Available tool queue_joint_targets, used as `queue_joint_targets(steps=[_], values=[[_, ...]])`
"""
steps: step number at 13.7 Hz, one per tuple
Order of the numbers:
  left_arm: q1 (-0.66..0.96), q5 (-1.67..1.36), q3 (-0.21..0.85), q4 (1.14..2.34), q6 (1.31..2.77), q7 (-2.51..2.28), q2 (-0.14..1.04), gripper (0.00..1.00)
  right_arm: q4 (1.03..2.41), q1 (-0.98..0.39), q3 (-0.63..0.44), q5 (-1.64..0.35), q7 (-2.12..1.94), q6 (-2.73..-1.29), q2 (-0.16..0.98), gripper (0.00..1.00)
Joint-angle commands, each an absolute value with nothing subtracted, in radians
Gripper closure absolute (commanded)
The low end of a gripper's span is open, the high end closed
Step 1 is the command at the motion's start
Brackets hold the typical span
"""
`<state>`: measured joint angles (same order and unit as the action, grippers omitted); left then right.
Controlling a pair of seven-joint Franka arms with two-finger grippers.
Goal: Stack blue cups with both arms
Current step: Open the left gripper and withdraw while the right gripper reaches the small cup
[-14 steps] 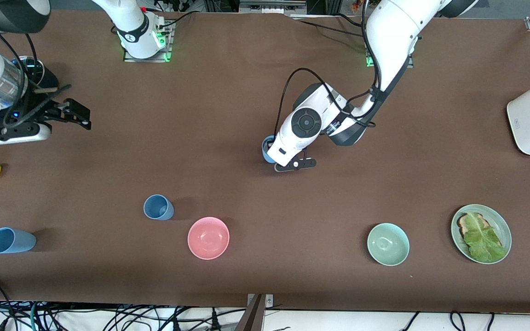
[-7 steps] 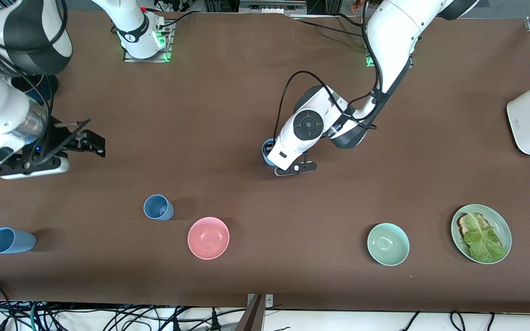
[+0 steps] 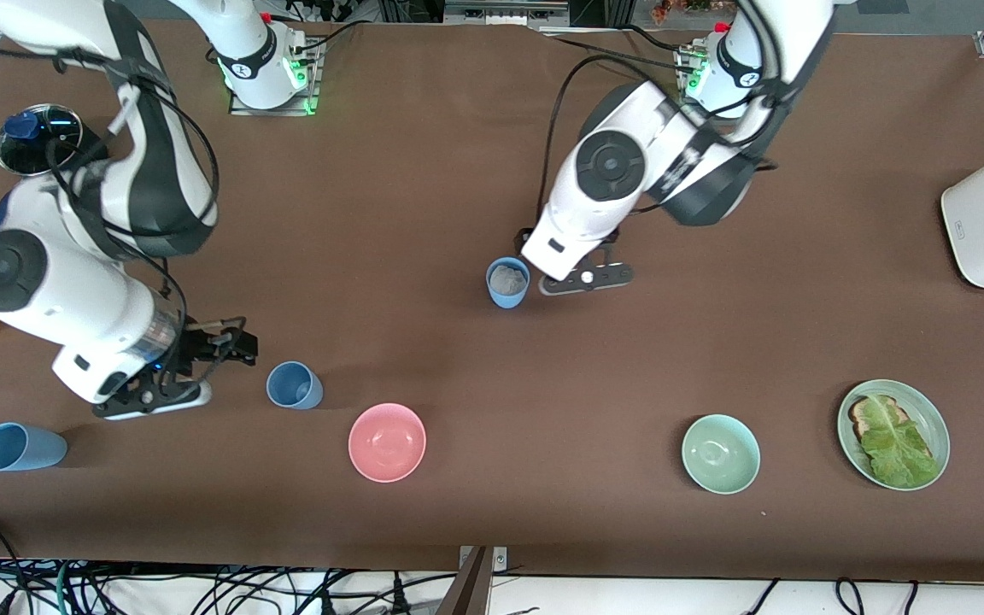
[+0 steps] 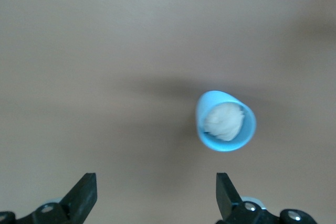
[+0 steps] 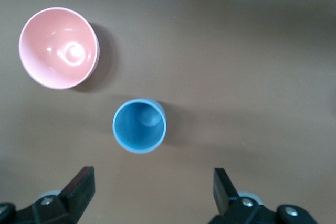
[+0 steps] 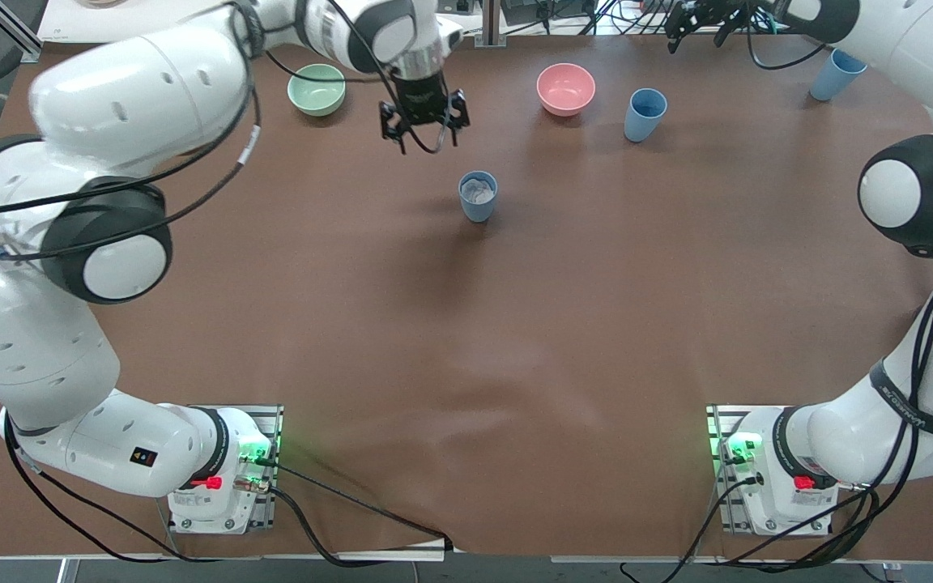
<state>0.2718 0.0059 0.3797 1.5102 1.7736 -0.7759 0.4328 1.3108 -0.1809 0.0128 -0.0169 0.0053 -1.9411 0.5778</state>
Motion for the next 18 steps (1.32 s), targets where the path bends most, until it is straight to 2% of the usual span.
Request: queue_joint_targets(steps=[1, 5, 7, 9, 12, 14, 16, 18], values=[[0.119, 0.015, 0.391, 1.514, 1.657, -0.558, 0.367, 0.0, 1.259, -0.178, 0.015, -0.029, 0.009, -1.989, 0.661, 0.0], [-0.081, 0.009, 0.391, 1.405, 1.444, -0.267, 0.339, 0.0, 1.269, -0.17, 0.014, -0.025, -0.002, -2.006, 0.69, 0.02], [-0.118, 0.017, 0.385, 1.341, 1.33, -0.171, 0.339, 0.0, 1.313, -0.163, 0.014, -0.032, -0.002, -2.006, 0.693, 0.04], [-0.143, 0.008, 0.362, 1.318, 1.299, -0.105, 0.299, 0.0, 1.336, -0.16, 0.014, -0.034, 0.002, -2.011, 0.696, 0.06], [-0.036, 0.0, 0.195, 1.402, 1.351, -0.066, 0.191, 0.0, 1.339, -0.16, 0.014, -0.032, 0.002, -2.034, 0.719, 0.09], [0.003, -0.009, 0.112, 1.549, 1.484, -0.013, 0.099, 0.0, 1.348, -0.163, 0.014, -0.032, 0.002, -2.048, 0.727, 0.15], [0.021, -0.031, 0.072, 1.665, 1.584, 0.008, 0.026, 0.0, 1.365, -0.161, 0.014, -0.032, 0.002, -2.078, 0.733, 0.23], [0.026, -0.029, 0.061, 1.716, 1.621, 0.008, -0.017, 0.0, 1.364, -0.166, 0.014, -0.032, 0.011, -2.091, 0.744, 0.31]])
